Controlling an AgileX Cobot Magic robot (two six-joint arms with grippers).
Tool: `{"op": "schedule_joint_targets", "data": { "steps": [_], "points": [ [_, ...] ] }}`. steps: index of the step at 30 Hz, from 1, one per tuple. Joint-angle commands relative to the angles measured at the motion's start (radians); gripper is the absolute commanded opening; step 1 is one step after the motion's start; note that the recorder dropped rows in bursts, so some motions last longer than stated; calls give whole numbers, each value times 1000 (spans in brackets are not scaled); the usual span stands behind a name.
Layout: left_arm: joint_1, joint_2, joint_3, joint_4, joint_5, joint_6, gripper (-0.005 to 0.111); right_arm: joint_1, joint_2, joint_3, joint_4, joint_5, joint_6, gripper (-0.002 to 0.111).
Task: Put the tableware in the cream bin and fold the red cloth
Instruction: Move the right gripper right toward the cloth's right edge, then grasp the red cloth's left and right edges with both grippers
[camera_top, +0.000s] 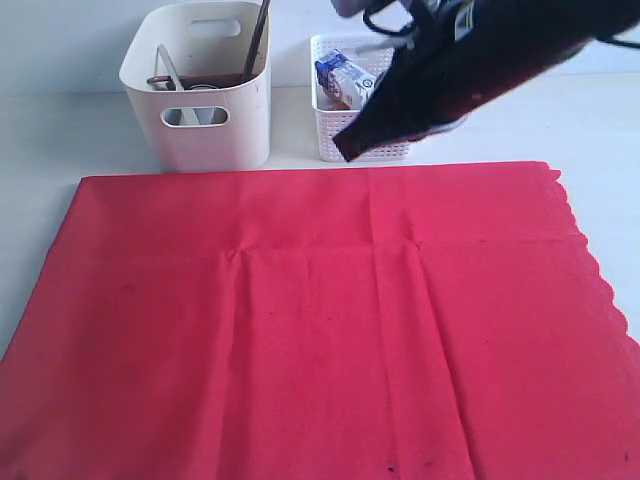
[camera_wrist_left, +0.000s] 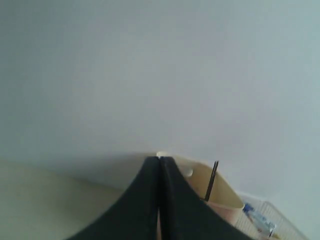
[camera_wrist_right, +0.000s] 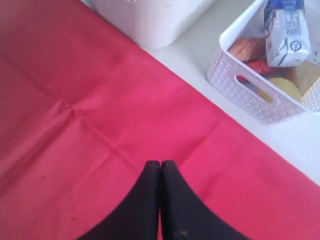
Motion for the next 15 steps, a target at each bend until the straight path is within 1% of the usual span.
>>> {"op": "schedule_joint_targets", "data": {
  "steps": [1, 6, 11, 13, 14, 15],
  "points": [
    [-5, 211, -14, 1, -37, 28, 0, -4, -4, 127, -14, -136, 24, 0],
    [-5, 496, -66, 15, -59, 56, 0, -4, -2, 237, -22, -219, 49, 0],
    [-5, 803, -141, 136, -65, 59, 0, -4, -2, 292, -22, -273, 49, 0],
    [-5, 910, -166, 138, -70, 59, 0, -4, -2, 304, -22, -292, 49, 0],
    [-5, 1022, -187, 176, -93, 59, 3, -4, -2, 313, -22, -308, 49, 0],
    [-5, 1065, -195, 205, -110, 59, 6, -4, -2, 318, -22, -313, 49, 0]
  ]
}}
